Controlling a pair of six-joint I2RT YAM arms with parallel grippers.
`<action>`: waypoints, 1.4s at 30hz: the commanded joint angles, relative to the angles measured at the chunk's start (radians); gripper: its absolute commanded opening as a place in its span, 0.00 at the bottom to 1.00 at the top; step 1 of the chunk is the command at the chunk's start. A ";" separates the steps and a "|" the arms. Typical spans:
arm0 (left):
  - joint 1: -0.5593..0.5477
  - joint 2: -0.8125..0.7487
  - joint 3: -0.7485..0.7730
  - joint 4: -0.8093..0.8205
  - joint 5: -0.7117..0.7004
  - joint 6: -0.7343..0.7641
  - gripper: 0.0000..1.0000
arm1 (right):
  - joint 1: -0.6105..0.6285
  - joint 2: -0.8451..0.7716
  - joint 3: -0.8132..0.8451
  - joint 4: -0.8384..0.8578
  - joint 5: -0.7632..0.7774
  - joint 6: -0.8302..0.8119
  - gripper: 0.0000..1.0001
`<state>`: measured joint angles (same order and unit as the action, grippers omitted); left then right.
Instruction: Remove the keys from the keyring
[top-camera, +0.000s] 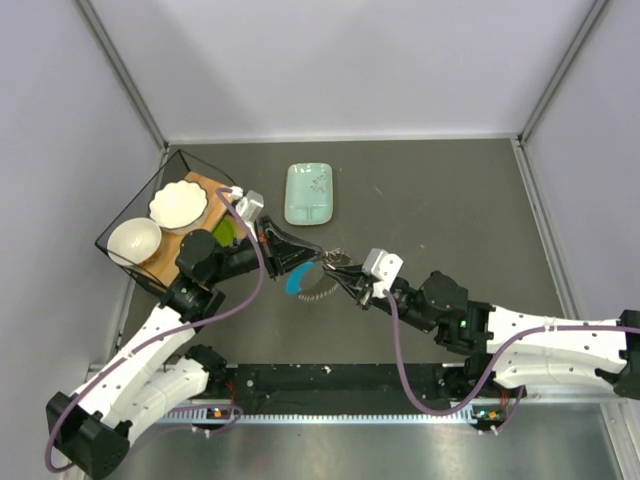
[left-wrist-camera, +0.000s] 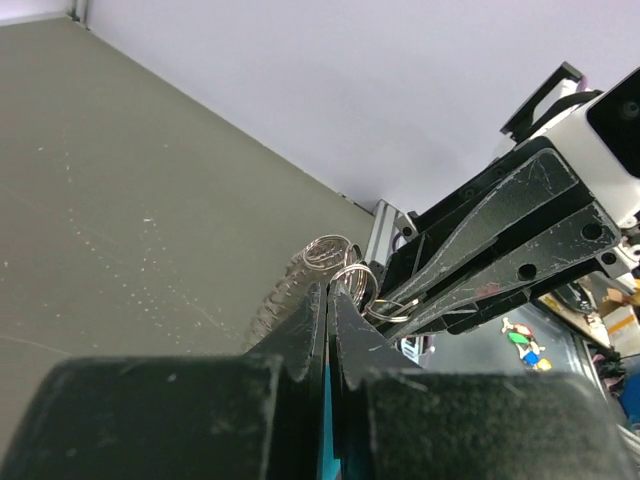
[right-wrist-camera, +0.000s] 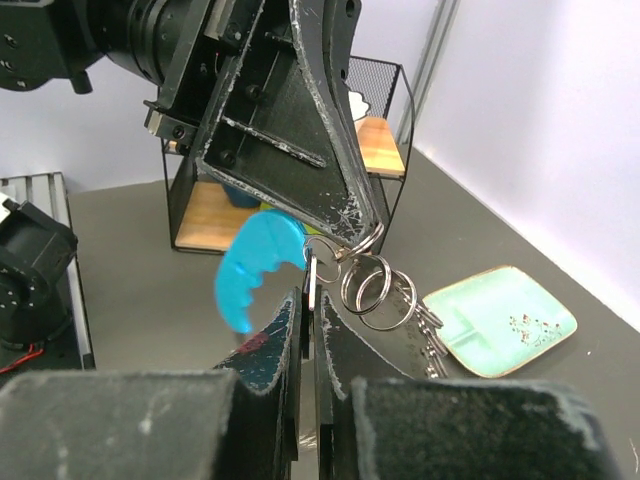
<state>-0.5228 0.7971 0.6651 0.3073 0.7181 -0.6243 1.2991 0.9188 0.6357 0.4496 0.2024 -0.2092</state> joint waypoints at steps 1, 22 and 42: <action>0.010 -0.009 0.048 -0.073 -0.134 0.101 0.00 | 0.017 -0.023 0.028 0.061 -0.040 0.001 0.00; 0.004 -0.024 0.083 -0.266 -0.171 0.293 0.00 | -0.121 -0.054 0.064 -0.014 -0.127 0.252 0.00; 0.004 -0.013 0.039 -0.080 -0.209 -0.034 0.00 | -0.124 0.051 0.051 -0.023 -0.196 0.304 0.00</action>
<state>-0.5346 0.7944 0.7033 0.1123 0.6037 -0.5900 1.1748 0.9630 0.6380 0.3626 0.0620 0.0719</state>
